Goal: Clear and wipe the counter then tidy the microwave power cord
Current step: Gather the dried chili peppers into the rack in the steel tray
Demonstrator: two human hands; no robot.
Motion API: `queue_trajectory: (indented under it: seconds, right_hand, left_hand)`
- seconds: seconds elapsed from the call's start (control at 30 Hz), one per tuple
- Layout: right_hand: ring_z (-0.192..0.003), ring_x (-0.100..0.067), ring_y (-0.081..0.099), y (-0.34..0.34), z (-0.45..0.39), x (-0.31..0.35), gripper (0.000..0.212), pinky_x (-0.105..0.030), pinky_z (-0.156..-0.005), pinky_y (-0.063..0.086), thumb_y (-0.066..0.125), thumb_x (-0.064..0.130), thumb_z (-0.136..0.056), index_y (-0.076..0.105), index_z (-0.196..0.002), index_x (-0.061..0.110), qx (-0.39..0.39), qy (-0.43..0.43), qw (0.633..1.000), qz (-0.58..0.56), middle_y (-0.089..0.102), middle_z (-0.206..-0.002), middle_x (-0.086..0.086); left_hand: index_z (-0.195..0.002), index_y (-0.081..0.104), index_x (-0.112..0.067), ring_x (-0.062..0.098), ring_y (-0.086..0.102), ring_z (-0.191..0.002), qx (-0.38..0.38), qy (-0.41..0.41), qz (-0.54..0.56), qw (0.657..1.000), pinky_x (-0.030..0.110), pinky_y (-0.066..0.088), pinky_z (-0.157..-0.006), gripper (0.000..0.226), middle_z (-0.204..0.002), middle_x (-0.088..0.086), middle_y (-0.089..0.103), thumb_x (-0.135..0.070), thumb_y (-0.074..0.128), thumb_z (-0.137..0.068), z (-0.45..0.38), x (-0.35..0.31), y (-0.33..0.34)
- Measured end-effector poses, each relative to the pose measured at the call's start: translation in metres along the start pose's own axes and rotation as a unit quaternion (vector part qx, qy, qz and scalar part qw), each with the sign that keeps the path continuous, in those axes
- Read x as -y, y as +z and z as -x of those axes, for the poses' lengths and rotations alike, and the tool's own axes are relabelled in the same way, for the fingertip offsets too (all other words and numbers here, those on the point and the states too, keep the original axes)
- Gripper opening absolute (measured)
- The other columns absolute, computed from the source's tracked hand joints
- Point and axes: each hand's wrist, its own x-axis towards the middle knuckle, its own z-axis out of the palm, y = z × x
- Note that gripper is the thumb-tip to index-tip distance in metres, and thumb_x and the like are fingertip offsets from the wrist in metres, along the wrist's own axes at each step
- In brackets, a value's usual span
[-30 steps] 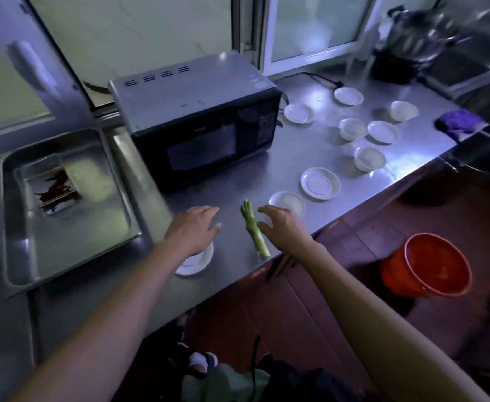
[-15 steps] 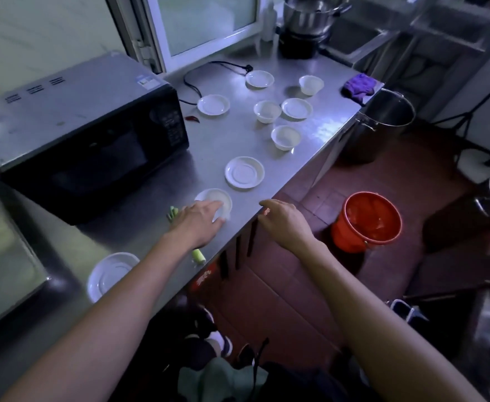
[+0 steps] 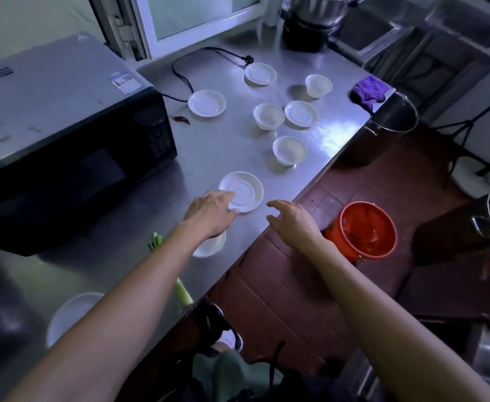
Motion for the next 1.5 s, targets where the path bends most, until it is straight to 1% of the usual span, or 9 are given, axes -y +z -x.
queue_trajectory:
  seconds: [0.23,0.53,0.67,0.83,0.97,1.17,1.33,1.43,1.5]
  right_hand:
    - [-0.124,-0.024,0.054,-0.015,-0.055,0.020,0.040,-0.038,-0.102,0.043,0.056,0.029,-0.098,0.056,-0.137,0.019,-0.006,-0.016,1.000,-0.007,0.058,-0.140,0.001]
    - [-0.125,-0.020,0.052,-0.014,-0.123,0.043,0.039,-0.031,-0.093,0.042,0.055,0.029,-0.098,0.056,-0.136,0.023,0.023,-0.040,0.999,0.003,0.057,-0.140,0.005]
    - [-0.126,-0.019,0.052,-0.006,-0.163,0.054,0.038,-0.034,-0.098,0.044,0.055,0.029,-0.099,0.056,-0.136,0.023,0.052,-0.077,0.996,0.004,0.056,-0.141,0.004]
    - [-0.110,-0.019,0.060,0.000,-0.231,0.065,0.037,-0.038,-0.093,0.050,0.055,0.034,-0.098,0.057,-0.133,0.025,0.069,-0.118,0.991,-0.008,0.059,-0.137,0.003]
    - [-0.117,-0.025,0.059,-0.001,-0.289,0.059,0.037,-0.038,-0.098,0.048,0.058,0.032,-0.097,0.061,-0.131,0.018,0.084,-0.142,0.986,-0.021,0.062,-0.134,-0.003]
    - [-0.114,-0.030,0.060,0.002,-0.368,0.053,0.037,-0.038,-0.094,0.047,0.058,0.029,-0.097,0.061,-0.130,0.013,0.112,-0.170,0.978,-0.042,0.064,-0.130,-0.009]
    - [-0.115,-0.032,0.059,0.010,-0.425,0.066,0.037,-0.043,-0.094,0.049,0.060,0.024,-0.095,0.061,-0.130,0.011,0.147,-0.204,0.966,-0.054,0.063,-0.129,-0.013]
    - [-0.112,-0.033,0.059,0.017,-0.450,0.081,0.033,-0.040,-0.092,0.047,0.061,0.022,-0.095,0.064,-0.124,0.006,0.156,-0.252,0.954,-0.047,0.065,-0.124,-0.015]
    - [-0.103,-0.034,0.060,0.026,-0.465,0.095,0.026,-0.042,-0.088,0.049,0.059,0.020,-0.093,0.066,-0.112,0.004,0.161,-0.274,0.947,-0.041,0.067,-0.115,-0.015]
  left_hand:
    - [-0.144,0.046,-0.026,0.027,0.048,-0.130,-0.027,-0.011,0.022,0.999,0.042,0.042,-0.103,0.049,-0.145,-0.001,0.052,-0.045,0.047,-0.098,-0.044,0.026,-0.022]
    - [-0.147,0.044,-0.019,0.026,0.041,-0.137,-0.077,-0.059,0.054,0.994,0.036,0.035,-0.108,0.051,-0.152,0.004,0.045,-0.037,0.050,-0.100,-0.068,0.061,-0.039]
    - [-0.148,0.044,-0.020,0.023,0.040,-0.138,-0.077,-0.087,0.061,0.991,0.032,0.033,-0.108,0.051,-0.153,0.002,0.043,-0.037,0.051,-0.100,-0.082,0.076,-0.041]
    - [-0.148,0.042,-0.020,0.025,0.041,-0.135,-0.073,-0.130,0.074,0.986,0.039,0.038,-0.109,0.052,-0.151,0.002,0.044,-0.039,0.049,-0.099,-0.117,0.085,-0.049]
    - [-0.137,0.050,-0.018,0.027,0.048,-0.128,-0.068,-0.169,0.068,0.981,0.043,0.043,-0.102,0.045,-0.142,0.003,0.053,-0.035,0.050,-0.096,-0.147,0.084,-0.057]
    - [-0.135,0.053,-0.016,0.030,0.051,-0.125,-0.068,-0.213,0.078,0.972,0.044,0.046,-0.099,0.043,-0.137,0.006,0.056,-0.034,0.054,-0.097,-0.193,0.081,-0.058]
    - [-0.124,0.060,-0.010,0.034,0.057,-0.116,-0.072,-0.255,0.108,0.958,0.046,0.050,-0.093,0.038,-0.125,0.011,0.062,-0.032,0.056,-0.093,-0.213,0.082,-0.049]
    - [-0.128,0.059,-0.010,0.035,0.056,-0.119,-0.076,-0.278,0.131,0.948,0.047,0.048,-0.097,0.044,-0.129,0.012,0.061,-0.033,0.051,-0.092,-0.219,0.080,-0.044]
    - [-0.136,0.055,-0.013,0.032,0.052,-0.125,-0.070,-0.294,0.136,0.943,0.046,0.044,-0.103,0.044,-0.137,0.009,0.057,-0.032,0.052,-0.096,-0.224,0.080,-0.041]
